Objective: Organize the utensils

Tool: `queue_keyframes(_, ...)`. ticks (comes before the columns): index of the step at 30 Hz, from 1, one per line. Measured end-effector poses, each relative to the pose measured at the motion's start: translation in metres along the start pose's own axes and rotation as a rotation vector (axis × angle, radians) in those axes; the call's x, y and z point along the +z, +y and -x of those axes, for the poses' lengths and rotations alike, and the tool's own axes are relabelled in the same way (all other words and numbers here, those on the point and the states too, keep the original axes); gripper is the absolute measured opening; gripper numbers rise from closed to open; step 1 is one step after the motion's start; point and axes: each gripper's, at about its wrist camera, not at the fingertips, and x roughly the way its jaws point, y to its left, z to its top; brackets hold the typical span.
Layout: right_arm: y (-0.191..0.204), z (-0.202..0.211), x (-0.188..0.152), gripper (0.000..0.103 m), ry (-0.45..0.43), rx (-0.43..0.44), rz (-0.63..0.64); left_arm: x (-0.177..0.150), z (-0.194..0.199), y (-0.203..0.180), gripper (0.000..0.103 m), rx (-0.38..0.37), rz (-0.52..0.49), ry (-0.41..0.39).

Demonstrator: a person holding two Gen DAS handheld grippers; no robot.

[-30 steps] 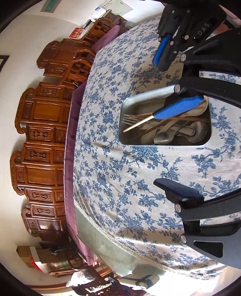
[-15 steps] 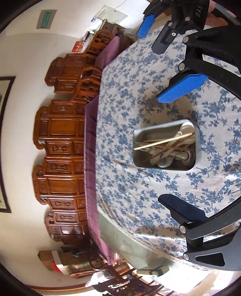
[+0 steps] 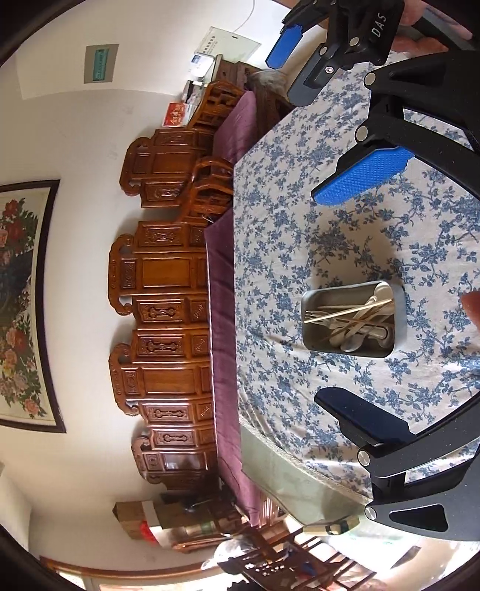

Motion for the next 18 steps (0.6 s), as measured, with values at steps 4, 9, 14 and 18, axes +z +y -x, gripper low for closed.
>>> queue_keyframes(4, -0.001, 0.008, 0.002, 0.100, -0.012, -0.006, 0.005, -0.001, 0.004, -0.001, 0.095, 0.001, 0.007, 0.002)
queue_keyframes(9, 0.000, 0.013, 0.003, 0.100, -0.019, -0.006, 0.005, -0.003, 0.006, -0.001, 0.095, 0.003, 0.003, 0.001)
queue_keyframes(14, 0.001, 0.016, 0.003, 0.100, -0.022, -0.008, 0.003, -0.003, 0.009, -0.002, 0.095, 0.007, 0.001, -0.007)
queue_keyframes(18, 0.002, 0.016, 0.003, 0.100, -0.023, -0.006, 0.002, -0.003, 0.009, -0.002, 0.095, 0.008, 0.008, -0.010)
